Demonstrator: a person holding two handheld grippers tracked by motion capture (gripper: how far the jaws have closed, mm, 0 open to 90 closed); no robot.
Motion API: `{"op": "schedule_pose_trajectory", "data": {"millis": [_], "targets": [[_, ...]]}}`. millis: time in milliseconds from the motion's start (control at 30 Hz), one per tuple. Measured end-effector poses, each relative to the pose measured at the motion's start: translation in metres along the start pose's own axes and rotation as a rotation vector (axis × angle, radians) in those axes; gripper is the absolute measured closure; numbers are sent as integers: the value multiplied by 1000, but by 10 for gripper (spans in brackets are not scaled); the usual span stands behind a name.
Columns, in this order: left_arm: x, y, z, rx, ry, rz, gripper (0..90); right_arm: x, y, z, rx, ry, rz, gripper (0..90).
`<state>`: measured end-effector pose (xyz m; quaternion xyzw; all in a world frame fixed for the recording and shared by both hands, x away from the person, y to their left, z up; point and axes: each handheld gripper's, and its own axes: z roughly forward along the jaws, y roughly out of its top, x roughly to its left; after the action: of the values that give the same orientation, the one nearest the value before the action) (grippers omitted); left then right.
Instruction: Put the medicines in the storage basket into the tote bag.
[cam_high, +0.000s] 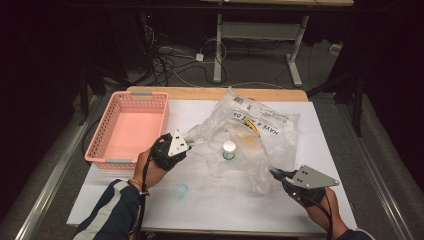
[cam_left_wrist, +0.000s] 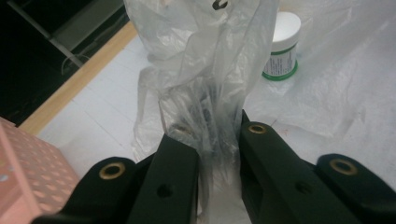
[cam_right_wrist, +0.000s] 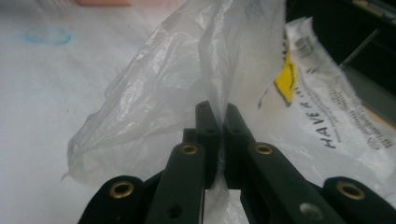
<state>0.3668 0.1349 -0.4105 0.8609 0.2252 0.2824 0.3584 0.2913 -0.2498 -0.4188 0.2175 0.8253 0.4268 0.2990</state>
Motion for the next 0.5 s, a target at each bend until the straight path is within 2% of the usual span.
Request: {"op": "schedule_pose_trajectory", "data": {"millis": [67,200,333,400,500], "targets": [[2,2,-4,-6,13,13,865,-3,5,-4,-27,-11,3,893],[10,7,-13,-27,33,11,865,-8,17,-9,-63,-45,-13,895],[19,12,-22,-60,59,-1,866,-19,31,-13,-102,-79,-23,896],[23,15,-27,-85,66,-15,866,-24,37,-15,-128,-93,-15,896],[26,20,-38,-117,80,-13,866,-28,43,-17,-159,-102,-9,897]]}}
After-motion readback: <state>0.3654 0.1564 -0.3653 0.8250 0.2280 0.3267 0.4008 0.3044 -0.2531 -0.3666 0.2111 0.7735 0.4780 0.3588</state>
